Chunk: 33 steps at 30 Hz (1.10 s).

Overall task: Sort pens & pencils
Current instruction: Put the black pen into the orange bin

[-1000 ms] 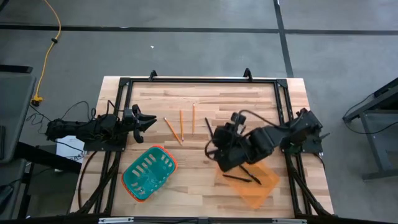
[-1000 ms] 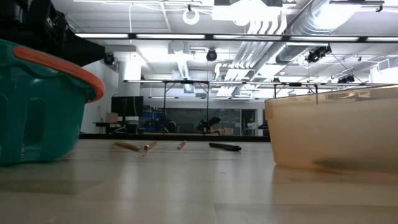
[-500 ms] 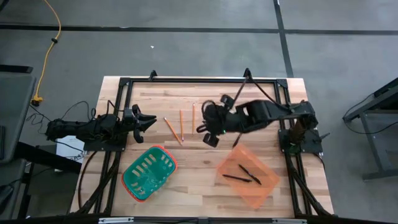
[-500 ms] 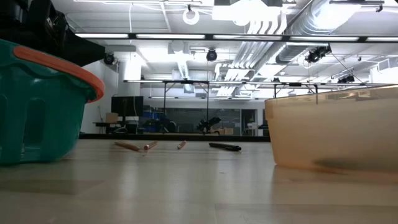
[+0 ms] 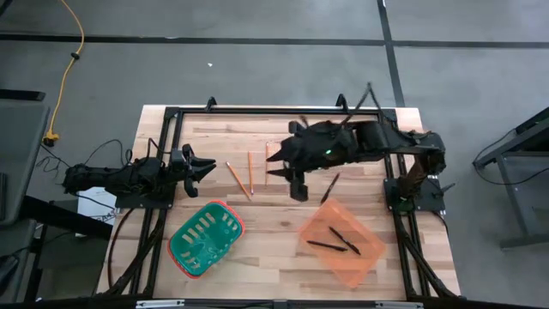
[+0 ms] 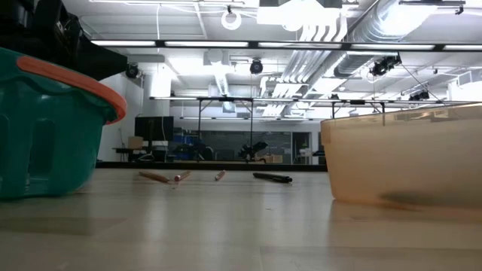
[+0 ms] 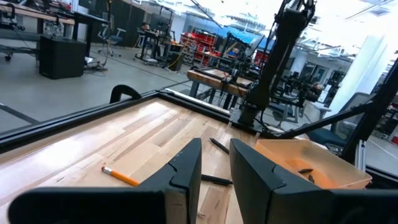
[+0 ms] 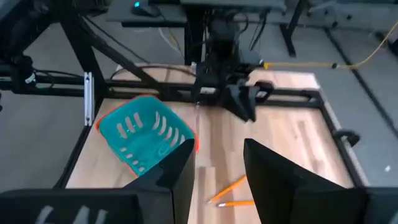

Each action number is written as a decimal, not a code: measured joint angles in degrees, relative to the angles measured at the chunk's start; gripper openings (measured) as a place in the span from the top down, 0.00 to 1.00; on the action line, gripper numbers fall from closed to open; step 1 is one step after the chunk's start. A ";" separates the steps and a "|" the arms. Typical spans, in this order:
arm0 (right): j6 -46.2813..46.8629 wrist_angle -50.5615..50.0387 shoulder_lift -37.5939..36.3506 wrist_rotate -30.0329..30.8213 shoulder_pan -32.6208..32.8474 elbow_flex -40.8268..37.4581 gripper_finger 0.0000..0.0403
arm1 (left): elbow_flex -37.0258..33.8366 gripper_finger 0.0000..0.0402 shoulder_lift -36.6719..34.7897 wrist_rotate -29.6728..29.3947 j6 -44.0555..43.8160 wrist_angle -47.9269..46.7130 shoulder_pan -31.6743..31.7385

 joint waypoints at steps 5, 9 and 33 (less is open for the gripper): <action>-0.67 -0.37 -3.21 -0.11 0.00 0.00 0.68 | 0.00 0.82 0.00 0.01 -0.01 0.02 0.00; -0.07 -1.87 -4.35 -0.11 0.06 -0.02 0.68 | -0.02 0.82 0.00 0.01 -0.01 0.02 0.00; 0.87 11.47 -13.58 -1.04 -2.94 -28.16 0.68 | 0.00 0.82 0.00 0.00 0.00 0.02 0.00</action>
